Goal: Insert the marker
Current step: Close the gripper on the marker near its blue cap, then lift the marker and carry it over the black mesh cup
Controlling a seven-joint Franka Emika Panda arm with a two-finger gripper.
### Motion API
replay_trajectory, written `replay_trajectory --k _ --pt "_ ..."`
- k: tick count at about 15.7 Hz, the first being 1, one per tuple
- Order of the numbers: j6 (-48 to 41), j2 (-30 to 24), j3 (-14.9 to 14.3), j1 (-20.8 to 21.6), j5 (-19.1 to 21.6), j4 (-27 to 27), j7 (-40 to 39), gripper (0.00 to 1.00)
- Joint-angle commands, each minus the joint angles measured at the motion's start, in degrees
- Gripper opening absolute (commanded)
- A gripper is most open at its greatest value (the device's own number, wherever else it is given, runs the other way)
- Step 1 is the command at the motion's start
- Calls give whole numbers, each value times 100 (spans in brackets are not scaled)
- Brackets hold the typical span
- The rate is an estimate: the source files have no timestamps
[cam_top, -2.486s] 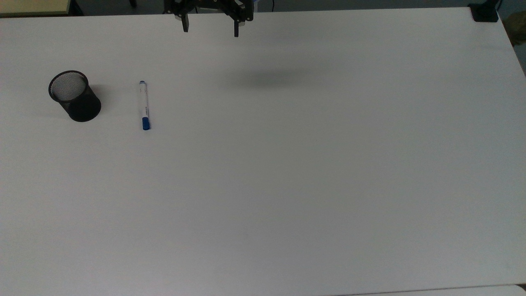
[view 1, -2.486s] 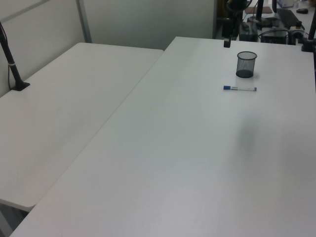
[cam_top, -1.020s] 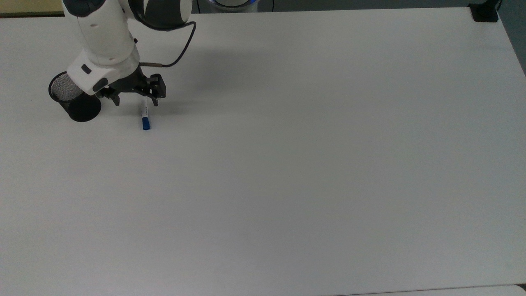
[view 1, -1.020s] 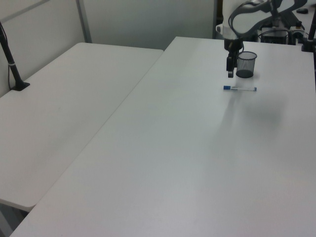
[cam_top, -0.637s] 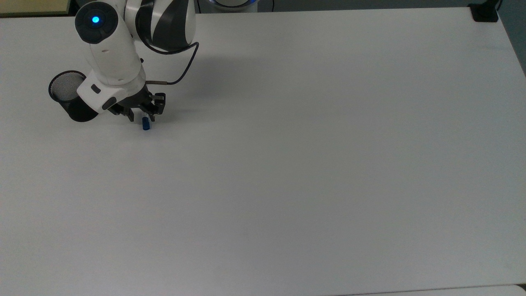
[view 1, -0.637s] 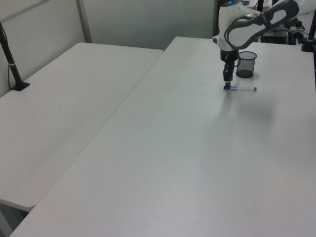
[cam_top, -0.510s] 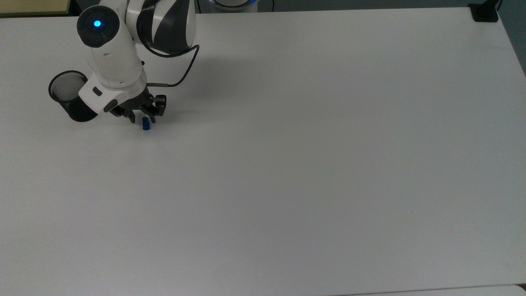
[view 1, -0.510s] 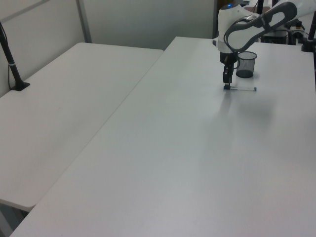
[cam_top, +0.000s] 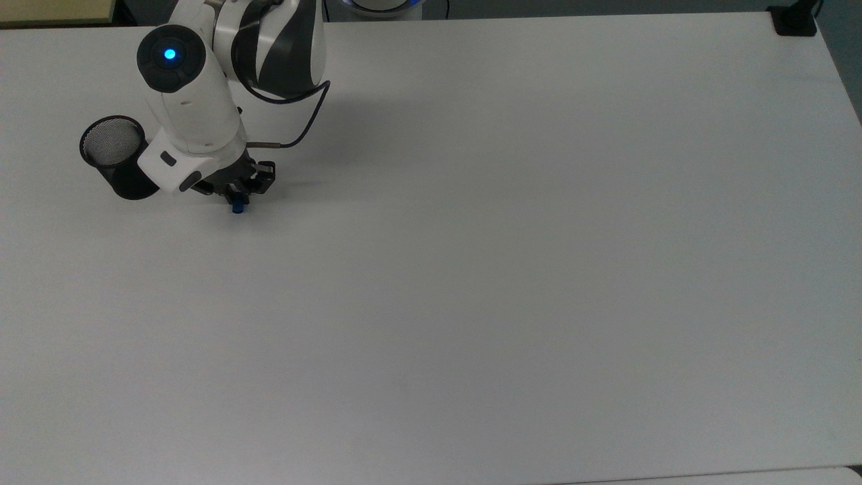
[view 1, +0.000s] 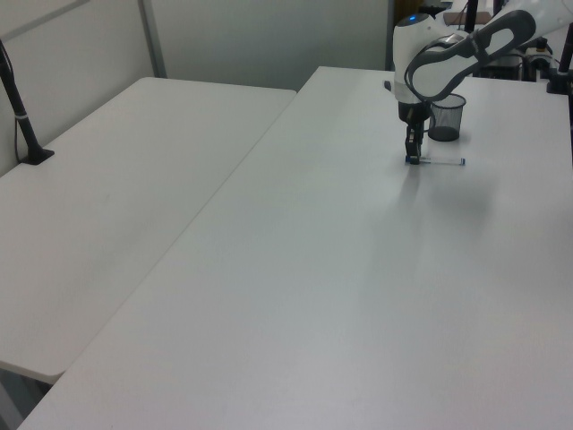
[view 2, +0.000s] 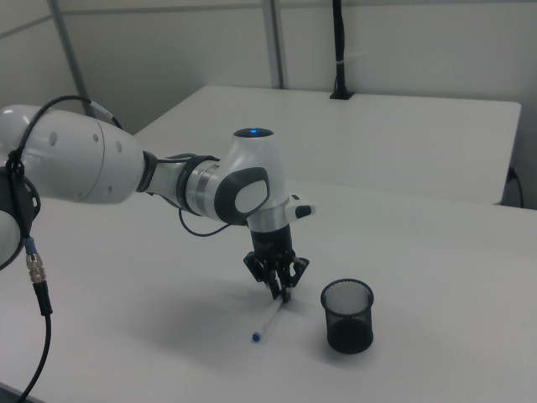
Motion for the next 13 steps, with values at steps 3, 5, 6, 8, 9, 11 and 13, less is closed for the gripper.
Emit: replay_trajectory --k 3,5,6,8,9,11,13 --pt "49 -178 -15 17 -2 -88 133 19" --pt "49 -292 -6 0 25 34 177 19" --pt "58 -362 -6 0 25 96 230 19" --pt "84 -546 -6 -18 34 166 248 19" --pt "93 -643 -6 -27 34 193 248 20" --pt "110 -854 -6 -97 34 210 248 20" --pt "119 -1030 -6 -246 34 281 239 20"
